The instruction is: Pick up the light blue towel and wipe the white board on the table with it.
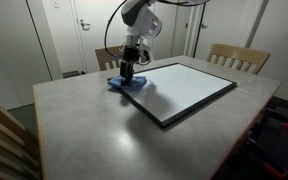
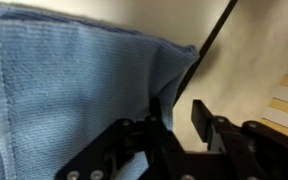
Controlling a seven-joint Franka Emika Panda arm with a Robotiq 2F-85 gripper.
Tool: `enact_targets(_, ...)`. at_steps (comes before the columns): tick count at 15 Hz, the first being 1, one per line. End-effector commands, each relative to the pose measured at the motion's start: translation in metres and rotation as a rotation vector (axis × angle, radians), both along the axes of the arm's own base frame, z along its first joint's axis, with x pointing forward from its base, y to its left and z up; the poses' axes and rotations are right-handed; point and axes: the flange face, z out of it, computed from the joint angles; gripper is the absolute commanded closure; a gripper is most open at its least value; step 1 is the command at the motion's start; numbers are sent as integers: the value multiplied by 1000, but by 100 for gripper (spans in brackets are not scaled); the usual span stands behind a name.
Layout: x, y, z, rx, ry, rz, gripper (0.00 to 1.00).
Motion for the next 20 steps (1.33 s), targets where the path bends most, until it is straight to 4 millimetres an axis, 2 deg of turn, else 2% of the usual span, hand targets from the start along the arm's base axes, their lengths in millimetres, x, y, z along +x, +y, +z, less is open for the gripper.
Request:
enact_targets(1,4,3,20,-20,-22,19,31)
enact_targets(5,7,-6,59,-71,-62,22,2)
enact_targets(6,8,-7,69,-75,-65,21,0)
enact_targets(9,5,-12,97,-76,-54,24,0)
enact_targets(12,2,-17,112,-77,-23,34,0)
enact_targets(13,-3,-10,119,-77,-11,38,0)
enact_targets(20,-13,-15,127,-68,60,87,0)
